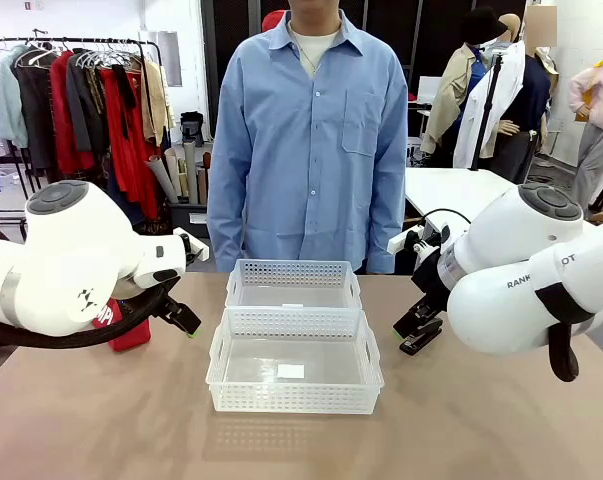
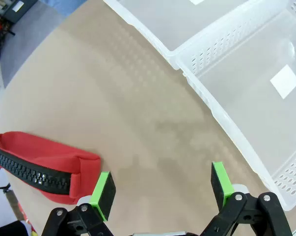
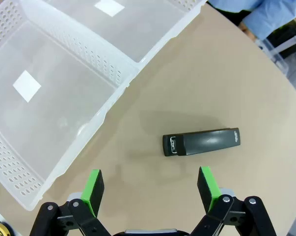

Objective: Distribute items into two baskets.
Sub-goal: Pick up the Pencil pouch that the person points to.

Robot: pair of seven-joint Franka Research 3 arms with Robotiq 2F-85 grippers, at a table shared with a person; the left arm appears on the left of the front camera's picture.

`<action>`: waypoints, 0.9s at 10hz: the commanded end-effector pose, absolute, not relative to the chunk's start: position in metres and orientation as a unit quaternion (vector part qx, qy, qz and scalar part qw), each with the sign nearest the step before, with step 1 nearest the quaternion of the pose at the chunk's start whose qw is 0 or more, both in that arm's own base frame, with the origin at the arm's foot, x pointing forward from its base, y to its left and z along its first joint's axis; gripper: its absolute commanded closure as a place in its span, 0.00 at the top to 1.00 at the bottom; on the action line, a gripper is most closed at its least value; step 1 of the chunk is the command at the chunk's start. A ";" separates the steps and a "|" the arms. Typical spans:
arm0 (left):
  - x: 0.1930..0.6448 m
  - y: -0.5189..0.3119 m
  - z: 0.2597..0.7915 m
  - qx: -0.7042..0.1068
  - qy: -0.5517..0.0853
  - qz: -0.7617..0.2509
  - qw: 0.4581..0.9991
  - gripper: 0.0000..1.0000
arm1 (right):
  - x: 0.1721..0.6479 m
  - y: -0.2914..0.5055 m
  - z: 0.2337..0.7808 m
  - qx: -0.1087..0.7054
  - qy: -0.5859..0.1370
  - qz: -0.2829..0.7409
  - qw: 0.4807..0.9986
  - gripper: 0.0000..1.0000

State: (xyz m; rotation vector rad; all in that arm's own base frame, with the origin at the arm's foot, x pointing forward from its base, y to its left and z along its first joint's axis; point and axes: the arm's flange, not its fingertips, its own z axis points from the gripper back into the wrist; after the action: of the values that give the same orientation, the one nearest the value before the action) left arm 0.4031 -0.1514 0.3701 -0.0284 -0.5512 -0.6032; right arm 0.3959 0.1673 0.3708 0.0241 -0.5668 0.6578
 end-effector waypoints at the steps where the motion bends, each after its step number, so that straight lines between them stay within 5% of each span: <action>1: 0.403 -0.151 0.370 -0.014 -0.268 -0.293 0.918 1.00 | 0.396 0.167 0.371 0.012 -0.275 0.319 0.907 1.00; 9: 0.392 -0.107 0.444 -0.070 -0.292 -0.272 0.914 1.00 | 0.404 0.130 0.433 0.063 -0.281 0.294 0.911 1.00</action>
State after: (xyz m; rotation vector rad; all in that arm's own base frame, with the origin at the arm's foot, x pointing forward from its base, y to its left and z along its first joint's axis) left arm 0.3966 -0.1282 0.4276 -0.0956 -0.6169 -0.5517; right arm 0.3985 0.1443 0.4209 0.0793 -0.6026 0.5792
